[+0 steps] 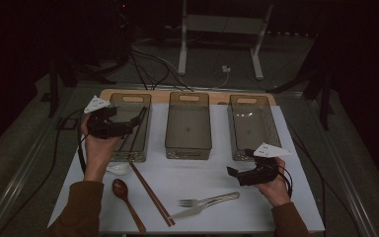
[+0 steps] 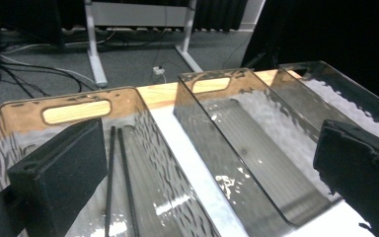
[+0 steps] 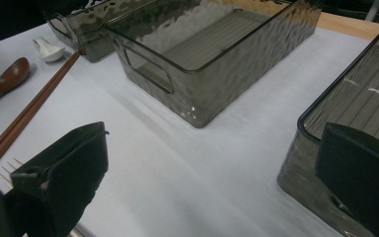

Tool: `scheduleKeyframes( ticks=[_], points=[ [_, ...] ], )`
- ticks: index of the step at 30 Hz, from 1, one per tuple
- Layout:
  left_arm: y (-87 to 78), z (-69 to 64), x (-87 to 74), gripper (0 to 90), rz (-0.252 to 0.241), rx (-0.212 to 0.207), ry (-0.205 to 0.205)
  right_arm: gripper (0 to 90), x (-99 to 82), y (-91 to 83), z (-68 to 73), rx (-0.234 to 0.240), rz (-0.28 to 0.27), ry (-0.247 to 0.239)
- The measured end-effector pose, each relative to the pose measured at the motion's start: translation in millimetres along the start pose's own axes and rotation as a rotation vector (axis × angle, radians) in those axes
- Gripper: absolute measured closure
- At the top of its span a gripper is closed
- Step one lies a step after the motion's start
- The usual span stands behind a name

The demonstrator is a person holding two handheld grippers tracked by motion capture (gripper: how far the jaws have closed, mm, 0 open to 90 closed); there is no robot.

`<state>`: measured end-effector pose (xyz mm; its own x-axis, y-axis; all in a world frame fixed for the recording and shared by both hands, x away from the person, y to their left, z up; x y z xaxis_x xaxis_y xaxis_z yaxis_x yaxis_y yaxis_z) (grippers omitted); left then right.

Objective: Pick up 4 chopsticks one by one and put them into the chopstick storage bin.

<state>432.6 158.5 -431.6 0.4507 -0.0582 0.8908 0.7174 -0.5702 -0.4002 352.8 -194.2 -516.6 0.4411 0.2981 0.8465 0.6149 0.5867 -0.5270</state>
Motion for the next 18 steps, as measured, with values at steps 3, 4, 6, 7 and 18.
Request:
scheduleKeyframes(
  ticks=[3,4,6,7,18],
  points=[
    [-4.5,-6.5,-3.7,1.1,0.001,-0.017,0.009,0.0,0.0,-0.4,-0.4,0.001,-0.001,0.000],
    [-6.1,-8.7,-5.0,1.1,0.002,-0.023,0.014,0.0,0.0,-0.4,-0.2,0.000,0.000,0.001],
    [-8.6,-12.6,-8.2,1.1,0.012,-0.031,0.028,0.0,0.0,-0.3,0.2,0.001,-0.001,-0.002],
    [-9.7,-14.2,-9.3,1.1,0.012,-0.034,0.028,0.0,-0.1,-0.2,0.3,0.001,0.000,-0.002],
    [-21.3,-31.8,-36.0,1.1,0.026,-0.069,0.043,0.0,-0.1,1.2,2.6,0.005,0.002,-0.005]
  ],
)
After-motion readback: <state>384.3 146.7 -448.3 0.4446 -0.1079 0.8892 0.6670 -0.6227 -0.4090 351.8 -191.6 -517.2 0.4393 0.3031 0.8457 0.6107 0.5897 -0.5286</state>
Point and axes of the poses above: each handheld gripper's, and its own axes: y roughly forward along the jaws, x roughly out of its top, z roughly to its left, the point moved 10 cm from there along y, roughly forward along the jaws, and after that the axes turned 4 degrees about -x, right-handed, at the moved point
